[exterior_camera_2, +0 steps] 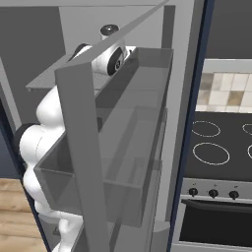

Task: Pick the egg and butter from the fridge and place them by the bowl for mixing.

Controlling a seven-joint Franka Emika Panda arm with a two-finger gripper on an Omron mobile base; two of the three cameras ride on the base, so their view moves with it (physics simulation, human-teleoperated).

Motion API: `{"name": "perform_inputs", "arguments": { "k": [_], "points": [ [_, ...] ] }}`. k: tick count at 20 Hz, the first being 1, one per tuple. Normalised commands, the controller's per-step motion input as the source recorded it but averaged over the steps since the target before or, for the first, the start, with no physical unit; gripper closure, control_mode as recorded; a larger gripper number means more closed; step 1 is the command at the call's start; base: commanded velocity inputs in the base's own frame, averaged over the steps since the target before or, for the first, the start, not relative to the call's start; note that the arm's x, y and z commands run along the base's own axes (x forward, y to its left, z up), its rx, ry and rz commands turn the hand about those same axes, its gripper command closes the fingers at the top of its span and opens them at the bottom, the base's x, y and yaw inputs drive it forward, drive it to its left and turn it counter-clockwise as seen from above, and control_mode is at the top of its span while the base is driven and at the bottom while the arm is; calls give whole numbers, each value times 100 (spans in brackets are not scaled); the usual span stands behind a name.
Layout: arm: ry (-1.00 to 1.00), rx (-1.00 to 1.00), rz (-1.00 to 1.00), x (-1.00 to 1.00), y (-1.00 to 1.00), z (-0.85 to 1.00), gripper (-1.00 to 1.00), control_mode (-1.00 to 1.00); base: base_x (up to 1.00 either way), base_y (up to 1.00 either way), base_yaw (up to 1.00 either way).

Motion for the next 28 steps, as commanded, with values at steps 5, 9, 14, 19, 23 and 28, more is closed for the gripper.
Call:
{"name": "perform_inputs", "arguments": {
  "k": [5,9,14,19,23,28],
  "points": [
    [15,3,6,8,0,-42,-100,-100,0,0,0],
    [11,0,8,0,0,-55,-100,-100,0,0,0],
    [2,0,0,0,0,-2,-100,-100,0,0,0],
    [8,-4,0,0,0,-16,-100,-100,0,0,0],
    [17,-14,0,0,0,-55,-100,-100,0,0,0],
    [16,-17,1,0,1,-64,100,-100,0,0,0]
  ]
}}
